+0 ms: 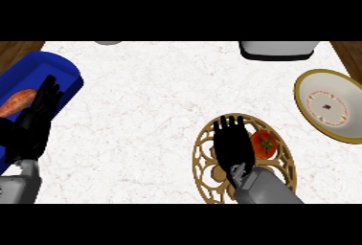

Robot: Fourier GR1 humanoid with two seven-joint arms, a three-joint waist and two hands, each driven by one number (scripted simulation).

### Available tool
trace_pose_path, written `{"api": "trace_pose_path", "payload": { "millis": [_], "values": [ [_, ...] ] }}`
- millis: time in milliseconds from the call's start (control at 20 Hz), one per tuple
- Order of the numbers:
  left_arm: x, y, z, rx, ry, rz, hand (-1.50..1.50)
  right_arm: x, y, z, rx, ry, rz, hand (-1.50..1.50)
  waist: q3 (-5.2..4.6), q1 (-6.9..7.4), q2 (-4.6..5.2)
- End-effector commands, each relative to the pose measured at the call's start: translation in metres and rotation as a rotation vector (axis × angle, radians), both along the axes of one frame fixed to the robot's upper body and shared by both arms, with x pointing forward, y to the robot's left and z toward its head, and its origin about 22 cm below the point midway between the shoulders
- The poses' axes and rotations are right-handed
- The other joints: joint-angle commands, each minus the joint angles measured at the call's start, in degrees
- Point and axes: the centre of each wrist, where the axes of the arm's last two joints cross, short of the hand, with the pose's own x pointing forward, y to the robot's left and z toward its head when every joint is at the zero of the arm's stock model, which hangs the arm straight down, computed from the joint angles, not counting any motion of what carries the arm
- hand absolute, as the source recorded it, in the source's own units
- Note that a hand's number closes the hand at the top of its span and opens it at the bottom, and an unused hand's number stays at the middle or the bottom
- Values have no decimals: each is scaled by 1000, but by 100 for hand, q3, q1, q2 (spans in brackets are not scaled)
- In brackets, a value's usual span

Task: Pick the croissant from the placemat and place it in the bowl

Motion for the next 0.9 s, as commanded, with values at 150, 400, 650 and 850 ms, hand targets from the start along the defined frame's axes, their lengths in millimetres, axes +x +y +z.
{"api": "trace_pose_path", "payload": {
  "millis": [150, 400, 650, 850],
  "values": [
    [-2, 4, 15, 14, -13, 7, 0, -3, -20, -34, 3, 16, -20, -150, 1, 5, 0],
    [12, 2, 17, -10, 0, 9, 0, 10, 4, -37, 1, -1, -5, -150, 0, -1, 7],
    [10, 2, 2, -10, -8, 8, 0, 17, -27, -43, -16, -5, -41, -150, 0, -12, 3],
    [2, -6, -11, 3, 11, 13, 0, 22, -27, -55, 10, 65, -64, 150, 0, -8, 3]
  ]
}}
